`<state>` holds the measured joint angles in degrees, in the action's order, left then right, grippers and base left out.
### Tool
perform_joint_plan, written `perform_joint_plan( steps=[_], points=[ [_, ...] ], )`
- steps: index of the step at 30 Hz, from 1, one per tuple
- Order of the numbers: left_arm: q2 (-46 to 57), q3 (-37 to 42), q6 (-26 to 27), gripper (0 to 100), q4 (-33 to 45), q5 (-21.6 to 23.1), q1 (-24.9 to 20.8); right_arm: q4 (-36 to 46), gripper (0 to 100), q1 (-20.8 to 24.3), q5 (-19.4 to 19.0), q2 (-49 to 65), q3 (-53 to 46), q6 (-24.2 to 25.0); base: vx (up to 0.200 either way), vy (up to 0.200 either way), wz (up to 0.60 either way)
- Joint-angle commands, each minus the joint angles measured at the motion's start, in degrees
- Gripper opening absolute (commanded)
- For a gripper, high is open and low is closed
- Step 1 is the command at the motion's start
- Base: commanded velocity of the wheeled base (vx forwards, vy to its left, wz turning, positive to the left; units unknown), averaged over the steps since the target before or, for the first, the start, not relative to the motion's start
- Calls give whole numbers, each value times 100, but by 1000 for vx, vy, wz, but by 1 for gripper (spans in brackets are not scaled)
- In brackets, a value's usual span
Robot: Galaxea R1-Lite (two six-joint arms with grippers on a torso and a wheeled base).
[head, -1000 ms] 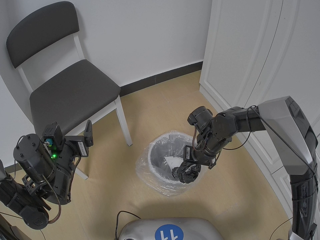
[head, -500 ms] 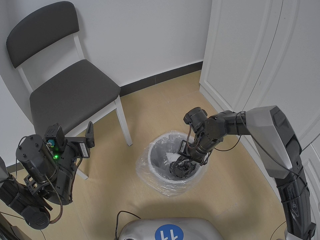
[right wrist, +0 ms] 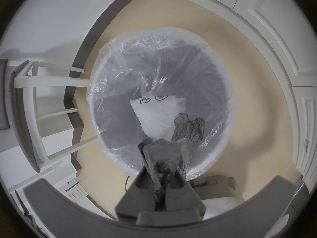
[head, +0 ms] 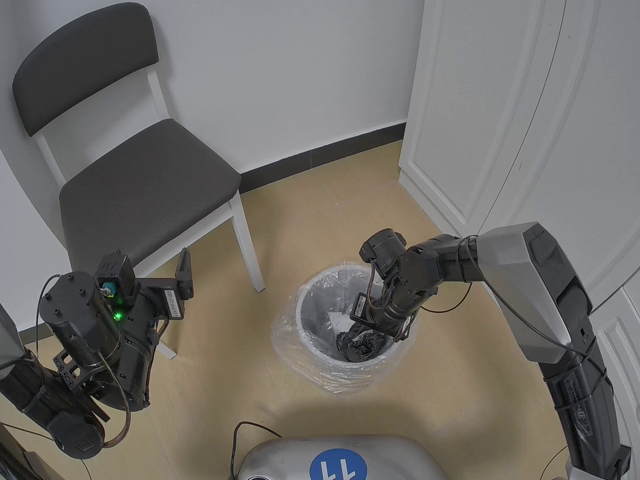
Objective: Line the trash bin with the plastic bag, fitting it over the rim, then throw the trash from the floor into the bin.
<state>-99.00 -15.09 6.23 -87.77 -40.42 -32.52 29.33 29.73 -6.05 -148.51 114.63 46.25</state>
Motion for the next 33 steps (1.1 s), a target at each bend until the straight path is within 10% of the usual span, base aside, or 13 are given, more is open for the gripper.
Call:
perform_joint_plan(
  steps=[1,33],
  points=[
    [-67,-3,1,100,-3,-1,0,-59,0,-11,-2,-108,-4,-2,0,0,0],
    [-137,-11,1,100,-3,-9,9,-1782,0,-214,552,-249,-4,886,0,0,0]
  ],
)
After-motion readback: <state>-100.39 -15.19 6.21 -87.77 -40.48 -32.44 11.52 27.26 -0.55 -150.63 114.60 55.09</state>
